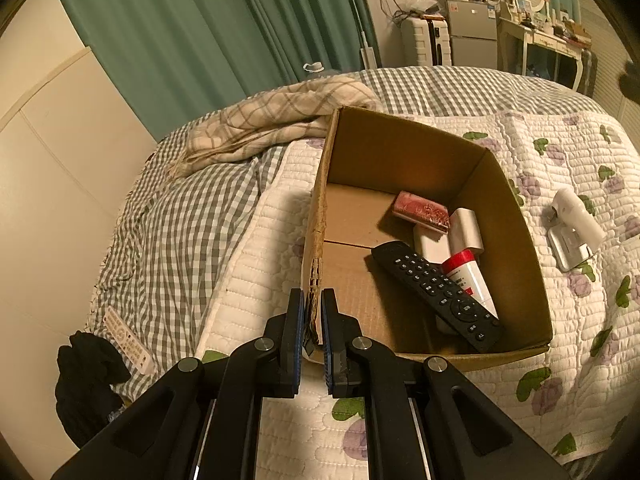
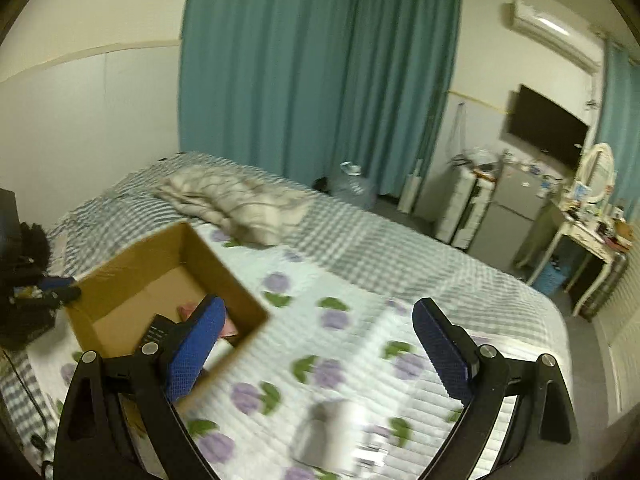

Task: Organize rigid objects
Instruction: 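Carry the pink card case into the box and release it with the right gripper, then grasp the white hair dryer by its body with the right gripper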

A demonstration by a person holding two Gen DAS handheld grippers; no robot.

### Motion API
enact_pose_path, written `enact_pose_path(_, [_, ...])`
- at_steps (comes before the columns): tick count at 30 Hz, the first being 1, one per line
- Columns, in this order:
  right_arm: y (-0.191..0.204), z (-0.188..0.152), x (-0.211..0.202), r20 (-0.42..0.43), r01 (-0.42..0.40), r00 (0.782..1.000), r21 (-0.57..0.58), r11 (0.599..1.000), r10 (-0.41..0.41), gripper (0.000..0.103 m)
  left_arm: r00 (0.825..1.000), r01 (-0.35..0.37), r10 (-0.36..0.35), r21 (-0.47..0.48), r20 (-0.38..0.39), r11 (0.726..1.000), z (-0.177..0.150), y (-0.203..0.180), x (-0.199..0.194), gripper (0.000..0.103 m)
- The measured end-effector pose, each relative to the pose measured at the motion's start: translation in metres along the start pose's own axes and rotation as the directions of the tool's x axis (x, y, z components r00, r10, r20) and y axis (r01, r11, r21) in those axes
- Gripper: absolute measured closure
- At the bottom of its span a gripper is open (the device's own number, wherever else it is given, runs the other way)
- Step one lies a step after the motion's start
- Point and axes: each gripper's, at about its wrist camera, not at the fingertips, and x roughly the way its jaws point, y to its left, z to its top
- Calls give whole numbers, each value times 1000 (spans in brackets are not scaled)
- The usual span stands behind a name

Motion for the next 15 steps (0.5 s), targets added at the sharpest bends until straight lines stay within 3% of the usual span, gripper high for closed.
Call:
enact_pose_path(3, [-16,-21,-1,-18,49,999,0,999,-49,8,1000,-2,2,2,1,1000,-1,0,1,96])
enact_pose_path(7, [-32,-63,28,-119,46,992,37,998,-41,8,1000,-5,5,7,-1,1000,-2,1,2,96])
enact_pose_path(15, [-31,-136,99,-317,14,948,77,997,11,8,1000,-16,16,16,-6,1000,-2,-2,2,96])
